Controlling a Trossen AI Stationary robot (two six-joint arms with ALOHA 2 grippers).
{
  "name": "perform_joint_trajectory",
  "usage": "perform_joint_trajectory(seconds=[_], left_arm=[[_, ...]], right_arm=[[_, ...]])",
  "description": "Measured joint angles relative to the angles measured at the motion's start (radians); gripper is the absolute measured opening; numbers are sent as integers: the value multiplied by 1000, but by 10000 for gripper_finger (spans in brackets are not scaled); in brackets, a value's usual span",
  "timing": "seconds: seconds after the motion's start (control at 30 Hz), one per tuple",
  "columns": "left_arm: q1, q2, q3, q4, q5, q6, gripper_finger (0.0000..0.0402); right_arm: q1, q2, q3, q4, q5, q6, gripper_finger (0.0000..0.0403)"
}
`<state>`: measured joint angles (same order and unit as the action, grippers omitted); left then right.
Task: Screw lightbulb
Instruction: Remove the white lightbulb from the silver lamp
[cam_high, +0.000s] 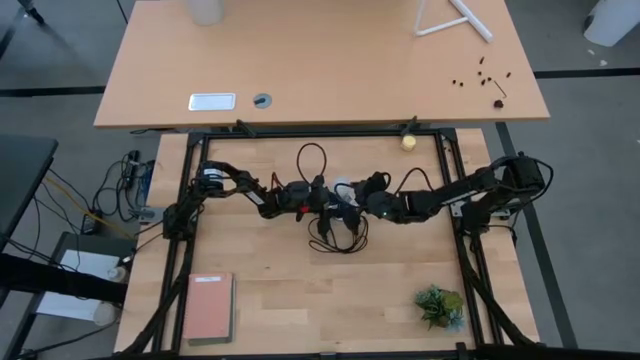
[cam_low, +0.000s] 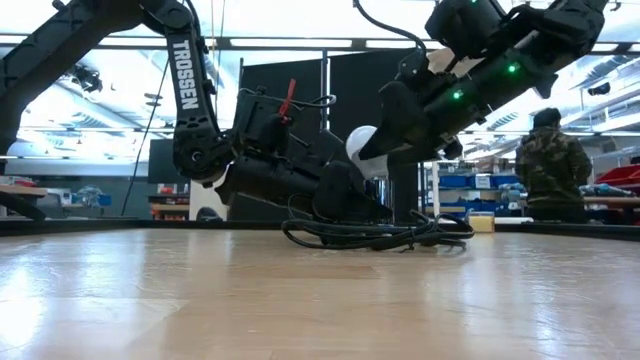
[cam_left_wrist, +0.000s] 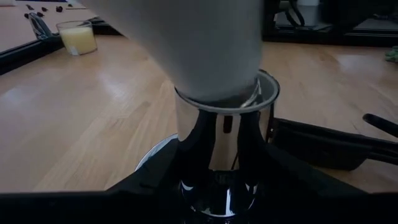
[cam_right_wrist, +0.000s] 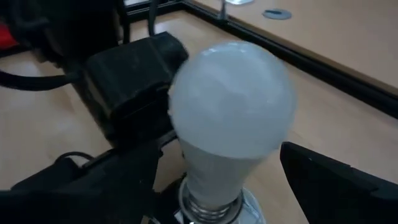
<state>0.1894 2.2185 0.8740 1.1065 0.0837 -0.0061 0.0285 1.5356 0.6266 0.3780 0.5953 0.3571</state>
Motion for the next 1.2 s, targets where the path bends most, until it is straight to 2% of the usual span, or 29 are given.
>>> perform_joint_trajectory(seconds=[0.1,0.53,0.67,0.87,1.0,1.2], left_arm=[[-1,1,-1,12,0,1,185],[-14,2,-1,40,0,-1,186],[-14,2,-1,40,16,-1,201],[-15,2,-1,34,23,-14,220],[-15,2,-1,35,23,-13,221],[-13,1,1,27,20,-7,222]], right_arm=[[-11,0,0,6,-44,-9,345],[-51,0,0,6,-118,4,345],[-67,0,0,6,-126,-9,345],[-96,0,0,6,-195,-9,345],[-97,0,0,11,-197,-18,317],[-94,0,0,15,-202,-20,239]])
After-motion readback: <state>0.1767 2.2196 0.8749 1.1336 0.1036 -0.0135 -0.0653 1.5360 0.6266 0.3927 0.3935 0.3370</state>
